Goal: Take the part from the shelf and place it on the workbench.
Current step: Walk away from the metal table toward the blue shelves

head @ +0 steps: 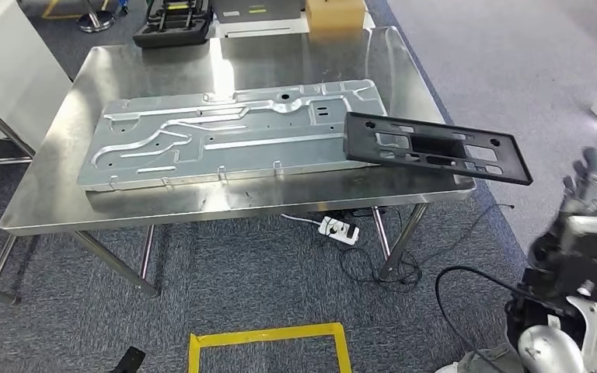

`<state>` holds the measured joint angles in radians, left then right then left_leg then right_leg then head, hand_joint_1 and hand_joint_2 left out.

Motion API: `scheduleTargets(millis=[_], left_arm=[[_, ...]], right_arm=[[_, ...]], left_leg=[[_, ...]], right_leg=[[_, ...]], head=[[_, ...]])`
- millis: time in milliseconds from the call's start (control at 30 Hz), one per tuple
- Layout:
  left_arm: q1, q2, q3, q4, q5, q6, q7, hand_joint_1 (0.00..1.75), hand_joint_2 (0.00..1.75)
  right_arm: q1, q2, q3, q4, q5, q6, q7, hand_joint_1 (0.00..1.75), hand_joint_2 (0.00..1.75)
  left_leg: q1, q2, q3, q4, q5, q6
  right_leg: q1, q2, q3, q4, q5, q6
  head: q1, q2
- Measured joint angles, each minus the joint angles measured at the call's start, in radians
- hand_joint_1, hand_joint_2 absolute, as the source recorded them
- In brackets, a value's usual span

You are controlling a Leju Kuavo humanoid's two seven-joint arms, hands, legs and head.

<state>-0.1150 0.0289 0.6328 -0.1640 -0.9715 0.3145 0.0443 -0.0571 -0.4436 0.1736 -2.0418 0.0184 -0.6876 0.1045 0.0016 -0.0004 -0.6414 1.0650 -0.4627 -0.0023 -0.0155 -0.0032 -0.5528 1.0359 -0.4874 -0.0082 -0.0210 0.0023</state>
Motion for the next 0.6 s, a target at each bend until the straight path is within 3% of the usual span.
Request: scheduleTargets(millis=[133,200,267,333,367,400,500,533,600], left_arm=[[0.0,0.0,0.011,0.0,0.007,0.003,-0.001,0.0,0.0],[0.0,0.0,0.013,0.0,0.009,0.006,-0.002,0.0,0.0],[-0.001,-0.001,0.014,0.0,0.009,0.008,-0.003,0.0,0.0],[-0.004,0.001,0.015,0.0,0.009,0.01,-0.006,0.0,0.0],[-0.006,0.002,0.016,0.0,0.009,0.011,-0.007,0.0,0.0],[-0.007,0.003,0.016,0.0,0.009,0.012,-0.009,0.0,0.0],[-0.007,0.004,0.016,0.0,0.011,0.015,-0.011,0.0,0.0],[-0.007,0.004,0.016,0.0,0.012,0.015,-0.011,0.0,0.0],[-0.007,0.003,0.016,0.0,0.012,0.015,-0.011,0.0,0.0]], right_arm=[[0.039,0.039,-0.059,-0.04,-0.049,0.001,-0.027,0.0,0.0],[0.056,0.049,-0.073,-0.052,-0.047,0.001,-0.024,0.0,0.0],[0.067,0.058,-0.087,-0.061,-0.038,0.001,-0.017,0.0,0.0],[0.071,0.063,-0.1,-0.069,-0.026,0.001,-0.01,0.0,0.0],[0.072,0.064,-0.103,-0.072,-0.021,0.001,-0.007,0.0,0.0],[0.072,0.064,-0.105,-0.074,-0.017,0.001,-0.006,0.0,0.0],[0.076,0.066,-0.106,-0.077,-0.011,0.001,-0.001,0.0,0.0],[0.078,0.067,-0.107,-0.078,-0.01,0.001,-0.001,0.0,0.0],[0.079,0.067,-0.111,-0.08,-0.009,0.001,0.0,0.0,0.0]], left_leg=[[0.003,0.001,-0.053,0.162,-0.127,-0.013],[0.004,0.001,-0.051,0.21,-0.143,-0.013],[0.002,0.0,0.012,0.144,-0.102,-0.005],[-0.004,0.0,0.103,0.011,-0.071,0.013],[-0.008,0.001,0.131,-0.034,-0.065,0.021],[-0.011,0.001,0.144,-0.061,-0.064,0.026],[-0.012,0.004,0.14,-0.085,-0.04,0.04],[-0.009,0.006,0.137,-0.094,-0.028,0.048],[-0.005,0.01,0.125,-0.105,-0.005,0.057]], right_leg=[[0.001,0.0,-0.025,-0.001,0.021,-0.012],[0.004,0.0,-0.043,0.0,0.033,-0.014],[0.007,0.002,-0.06,0.001,0.047,-0.013],[0.009,0.003,-0.072,0.001,0.061,-0.009],[0.009,0.003,-0.074,-0.001,0.067,-0.005],[0.007,0.002,-0.075,-0.003,0.073,0.001],[0.005,0.003,-0.076,-0.011,0.083,0.02],[0.006,0.004,-0.08,-0.002,0.068,0.025],[0.003,0.004,-0.107,0.078,-0.013,0.033]], head=[[-0.006,0.0],[-0.006,0.0],[-0.006,0.0],[-0.005,0.0],[-0.005,0.0],[-0.006,0.0],[-0.01,0.0],[-0.009,0.0],[-0.007,0.0]])
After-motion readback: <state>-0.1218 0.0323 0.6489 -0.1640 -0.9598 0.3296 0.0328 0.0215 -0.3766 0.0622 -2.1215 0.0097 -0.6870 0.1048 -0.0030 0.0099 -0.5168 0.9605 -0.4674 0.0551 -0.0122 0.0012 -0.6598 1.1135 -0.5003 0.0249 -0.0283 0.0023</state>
